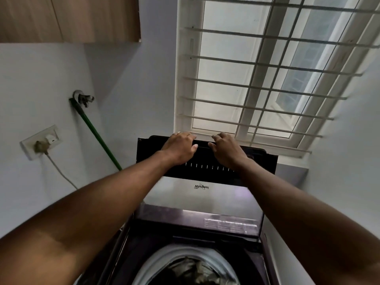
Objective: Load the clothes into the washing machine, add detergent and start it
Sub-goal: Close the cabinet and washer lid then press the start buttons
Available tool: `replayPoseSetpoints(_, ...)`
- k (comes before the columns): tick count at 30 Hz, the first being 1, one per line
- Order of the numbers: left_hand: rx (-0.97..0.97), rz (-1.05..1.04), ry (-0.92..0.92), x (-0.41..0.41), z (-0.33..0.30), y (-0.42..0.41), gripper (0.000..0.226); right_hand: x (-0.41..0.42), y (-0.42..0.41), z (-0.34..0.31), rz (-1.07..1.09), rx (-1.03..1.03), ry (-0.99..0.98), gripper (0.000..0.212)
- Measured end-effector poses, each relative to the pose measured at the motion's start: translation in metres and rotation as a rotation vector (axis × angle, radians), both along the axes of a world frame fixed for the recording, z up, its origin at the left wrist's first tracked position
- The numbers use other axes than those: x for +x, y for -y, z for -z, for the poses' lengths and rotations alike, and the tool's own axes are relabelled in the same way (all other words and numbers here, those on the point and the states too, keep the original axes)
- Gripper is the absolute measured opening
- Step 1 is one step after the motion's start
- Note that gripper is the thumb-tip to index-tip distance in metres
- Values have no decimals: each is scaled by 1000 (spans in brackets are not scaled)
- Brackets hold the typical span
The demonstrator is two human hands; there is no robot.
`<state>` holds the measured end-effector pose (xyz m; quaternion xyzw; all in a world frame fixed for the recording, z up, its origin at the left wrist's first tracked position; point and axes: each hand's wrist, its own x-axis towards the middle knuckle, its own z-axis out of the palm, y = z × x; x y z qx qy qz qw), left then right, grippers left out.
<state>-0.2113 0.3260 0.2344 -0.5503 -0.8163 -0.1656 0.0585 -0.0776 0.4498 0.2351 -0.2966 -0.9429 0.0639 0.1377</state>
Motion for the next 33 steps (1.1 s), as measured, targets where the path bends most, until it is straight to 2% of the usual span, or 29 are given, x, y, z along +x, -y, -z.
replayPoseSetpoints(3, 34, -12, 50, -5, -1, -4, 36, -8, -4, 11, 24, -24, 26, 39)
replayPoseSetpoints(9, 13, -106, 112, -6, -27, -7, 19, -6, -2, 7, 64, -124, -51, 33)
replayPoseSetpoints(16, -31, -140, 137, 10, -49, 12, 20, 16, 21, -13, 32, -193, -1, 35)
replayPoseSetpoints(25, -178, -19, 269, 33, -66, 62, 35, 54, 53, -32, -136, -157, 128, 31)
replayPoseSetpoints(33, -355, 52, 515, 53, -57, 109, 21, 95, 84, -59, -175, -440, 211, 38)
